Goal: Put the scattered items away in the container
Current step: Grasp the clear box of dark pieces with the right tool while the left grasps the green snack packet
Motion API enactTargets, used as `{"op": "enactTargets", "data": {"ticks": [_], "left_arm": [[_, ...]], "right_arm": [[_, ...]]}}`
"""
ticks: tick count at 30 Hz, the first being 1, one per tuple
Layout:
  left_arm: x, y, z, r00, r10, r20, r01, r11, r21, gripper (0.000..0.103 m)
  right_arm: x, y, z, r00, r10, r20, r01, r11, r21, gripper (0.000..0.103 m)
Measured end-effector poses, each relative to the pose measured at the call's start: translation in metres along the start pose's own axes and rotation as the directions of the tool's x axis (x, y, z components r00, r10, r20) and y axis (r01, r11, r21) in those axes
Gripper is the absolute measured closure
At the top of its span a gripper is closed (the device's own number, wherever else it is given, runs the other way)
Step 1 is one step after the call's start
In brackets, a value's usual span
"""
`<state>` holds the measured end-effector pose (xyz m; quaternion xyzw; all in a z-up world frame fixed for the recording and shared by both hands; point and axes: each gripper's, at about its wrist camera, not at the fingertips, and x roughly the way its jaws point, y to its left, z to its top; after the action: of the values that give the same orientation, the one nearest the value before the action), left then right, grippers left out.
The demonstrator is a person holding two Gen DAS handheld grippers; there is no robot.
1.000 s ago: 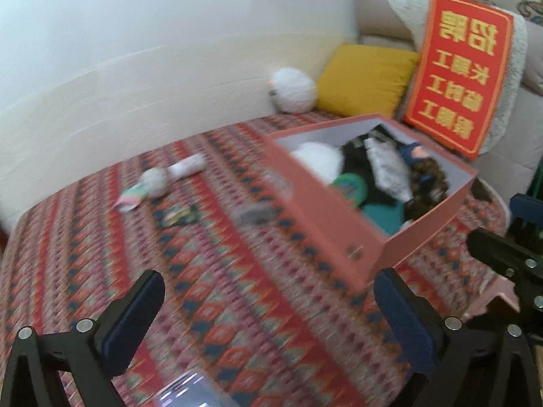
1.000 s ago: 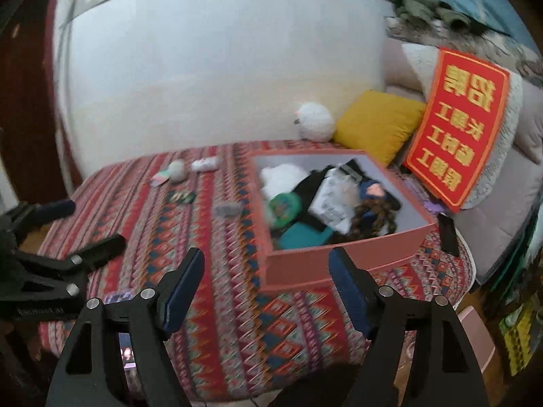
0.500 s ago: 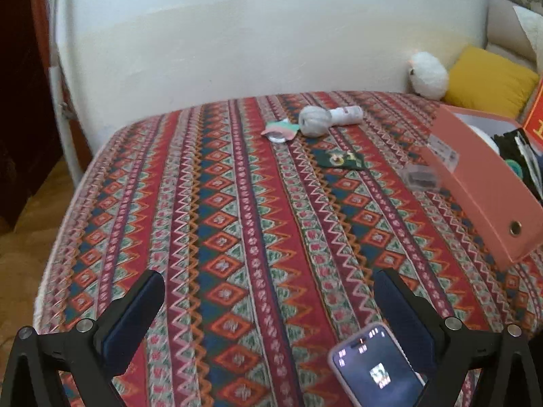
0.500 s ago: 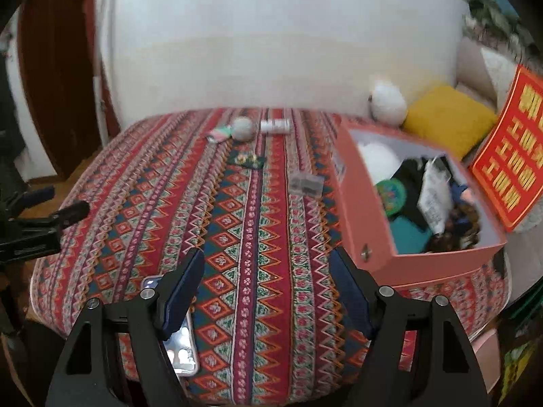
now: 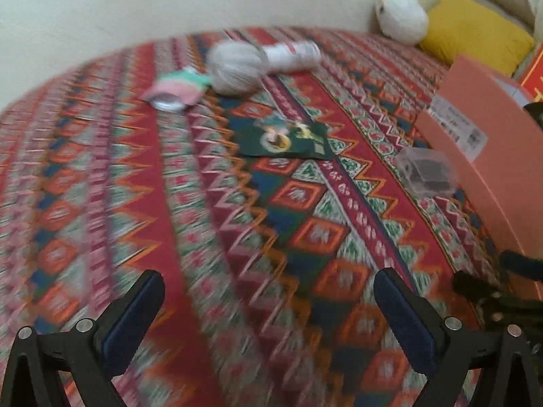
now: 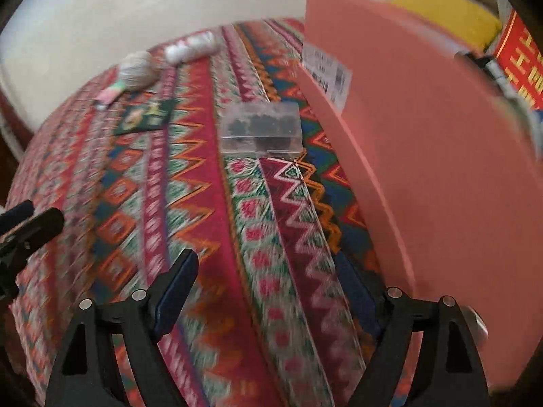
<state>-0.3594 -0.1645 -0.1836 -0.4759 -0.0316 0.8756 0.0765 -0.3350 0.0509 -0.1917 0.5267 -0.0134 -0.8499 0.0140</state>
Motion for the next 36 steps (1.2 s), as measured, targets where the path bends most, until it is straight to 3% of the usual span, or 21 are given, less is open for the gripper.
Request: {"op": "enactTargets", "data": {"ticks": [5, 12, 13, 14, 15, 17, 19, 20, 24, 30, 36], "left_arm": [[0.061, -0.01, 0.034, 0.998, -0.044, -0.05, 0.044, 0.999, -0.004, 0.002], [0.108, -0.032, 0.087, 0.999, -0.02, -0.026, 0.022, 0.997, 0.079, 0.002], [0.11, -0.032, 0.09, 1.0, -0.017, -0.018, 0.019, 0.996, 0.085, 0.002], [0.112, -0.032, 0.092, 1.0, -0.019, -0.009, 0.02, 0.996, 0.09, 0.003], [0.112, -0.031, 0.093, 1.0, -0.02, 0.0, 0.02, 0.996, 0.092, 0.006], [0.105, -0.024, 0.09, 1.0, -0.014, 0.023, 0.012, 0.996, 0.086, 0.032], [0.094, -0.011, 0.086, 0.999, -0.028, 0.027, 0.027, 0.998, 0.056, 0.052], [0.088, -0.004, 0.083, 0.999, -0.041, 0.025, 0.04, 0.999, 0.036, 0.055], [0.049, 0.01, 0.063, 0.999, -0.021, 0.046, 0.021, 1.0, 0.01, 0.055], [-0.043, 0.001, 0.02, 0.992, 0.006, 0.129, -0.01, 0.999, 0.031, 0.055], [-0.14, -0.026, -0.016, 0.975, -0.037, 0.218, 0.022, 0.997, 0.071, 0.055]], "right_arm": [[0.037, 0.005, 0.028, 0.998, -0.012, 0.056, 0.014, 0.999, -0.035, 0.003], [0.053, 0.015, 0.061, 0.993, -0.01, 0.121, 0.015, 0.999, -0.042, 0.001], [0.053, 0.015, 0.065, 0.992, 0.001, 0.13, 0.005, 0.999, -0.044, 0.004], [0.054, 0.014, 0.069, 0.99, 0.012, 0.138, -0.006, 0.999, -0.047, 0.02], [0.054, 0.014, 0.072, 0.989, 0.024, 0.147, -0.017, 0.999, -0.049, 0.029], [0.053, 0.012, 0.078, 0.987, 0.049, 0.153, -0.04, 0.997, -0.061, 0.03], [0.043, 0.009, 0.074, 0.986, 0.073, 0.15, -0.064, 0.996, -0.065, 0.03], [0.037, 0.008, 0.071, 0.985, 0.086, 0.15, -0.076, 0.995, -0.066, 0.03], [-0.002, 0.009, 0.051, 0.975, 0.139, 0.171, -0.126, 0.988, -0.087, 0.03], [-0.088, 0.007, 0.003, 0.949, 0.218, 0.226, -0.196, 0.974, -0.116, 0.03], [-0.174, -0.002, -0.051, 0.916, 0.267, 0.3, -0.227, 0.961, -0.16, 0.03]]}}
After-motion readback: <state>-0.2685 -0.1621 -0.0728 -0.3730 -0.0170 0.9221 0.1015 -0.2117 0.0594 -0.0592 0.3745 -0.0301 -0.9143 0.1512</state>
